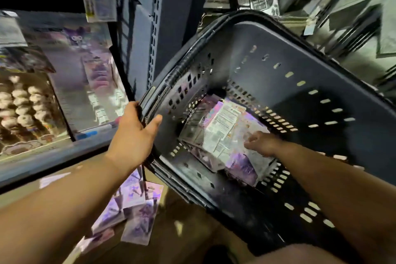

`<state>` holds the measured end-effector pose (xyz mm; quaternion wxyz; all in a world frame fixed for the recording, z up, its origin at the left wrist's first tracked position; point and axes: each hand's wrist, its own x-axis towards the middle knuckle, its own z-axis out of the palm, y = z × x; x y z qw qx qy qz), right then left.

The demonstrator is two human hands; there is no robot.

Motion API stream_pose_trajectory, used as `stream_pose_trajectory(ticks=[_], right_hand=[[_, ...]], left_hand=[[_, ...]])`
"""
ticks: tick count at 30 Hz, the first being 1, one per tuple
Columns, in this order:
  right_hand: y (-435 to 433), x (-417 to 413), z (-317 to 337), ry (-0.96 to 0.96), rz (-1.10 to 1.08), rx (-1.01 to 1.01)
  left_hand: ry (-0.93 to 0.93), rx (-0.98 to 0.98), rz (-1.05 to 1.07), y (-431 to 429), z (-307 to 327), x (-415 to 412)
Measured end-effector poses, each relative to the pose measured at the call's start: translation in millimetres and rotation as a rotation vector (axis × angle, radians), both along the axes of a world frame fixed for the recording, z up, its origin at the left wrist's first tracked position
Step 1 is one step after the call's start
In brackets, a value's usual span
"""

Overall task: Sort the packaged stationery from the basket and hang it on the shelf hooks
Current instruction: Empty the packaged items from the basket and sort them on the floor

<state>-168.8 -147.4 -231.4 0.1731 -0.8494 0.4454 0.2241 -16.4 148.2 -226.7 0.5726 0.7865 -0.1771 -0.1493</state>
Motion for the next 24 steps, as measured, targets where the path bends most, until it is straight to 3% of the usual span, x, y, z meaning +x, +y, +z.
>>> stream_pose_trajectory(ticks=[4,11,17,24], right_hand=[[-13,-18,-16,0.093,-0.020,-0.063],[-40,-33,-68,-0.079,-0.267,-0.114],[-48,-28,-90,-0.139,-0.268,-0.206],[-51,-1,-108,-0.100,-0.268,-0.125]], left_hand=[[-0.021,-0.008,-0.004,-2,0,-4],[-0.005,-0.012,0.018,-7,2,-5],[-0.035,0.132,0.059,-9,4,-7],[-0.048,0.301,0.090,-17,7,2]])
